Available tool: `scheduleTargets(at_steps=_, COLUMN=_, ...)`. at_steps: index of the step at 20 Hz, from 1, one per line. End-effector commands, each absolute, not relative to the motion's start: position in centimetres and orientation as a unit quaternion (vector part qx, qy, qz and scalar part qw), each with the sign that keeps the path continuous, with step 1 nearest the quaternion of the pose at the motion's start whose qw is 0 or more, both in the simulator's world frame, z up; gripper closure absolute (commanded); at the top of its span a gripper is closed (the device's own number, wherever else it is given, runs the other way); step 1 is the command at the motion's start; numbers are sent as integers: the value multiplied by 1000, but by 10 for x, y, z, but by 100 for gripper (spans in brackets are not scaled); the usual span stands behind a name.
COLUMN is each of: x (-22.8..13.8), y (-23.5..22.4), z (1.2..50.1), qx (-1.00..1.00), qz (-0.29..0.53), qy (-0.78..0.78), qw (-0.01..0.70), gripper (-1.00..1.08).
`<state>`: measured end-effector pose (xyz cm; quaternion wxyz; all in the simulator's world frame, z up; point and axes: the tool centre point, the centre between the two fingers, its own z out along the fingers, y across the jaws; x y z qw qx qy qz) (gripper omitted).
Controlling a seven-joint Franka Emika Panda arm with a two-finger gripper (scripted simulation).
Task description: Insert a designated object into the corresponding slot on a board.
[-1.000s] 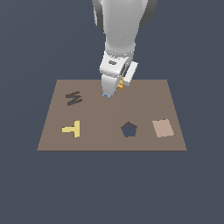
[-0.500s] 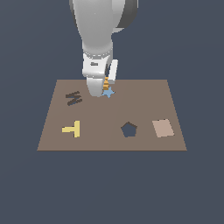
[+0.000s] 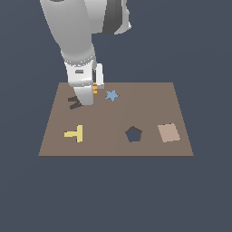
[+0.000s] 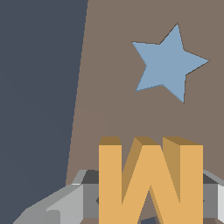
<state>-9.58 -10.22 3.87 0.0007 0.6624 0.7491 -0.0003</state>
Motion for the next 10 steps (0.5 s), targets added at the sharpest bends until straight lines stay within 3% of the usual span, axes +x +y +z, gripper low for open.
scheduleTargets(at_steps=1, x=-89, y=-114, z=39, qx=641, qz=0, qy=768, qw=1, gripper=108)
scheduleTargets(at_steps=10, x=-66, y=-144, z=40, qx=582, qz=0, qy=813, qw=1, gripper=108)
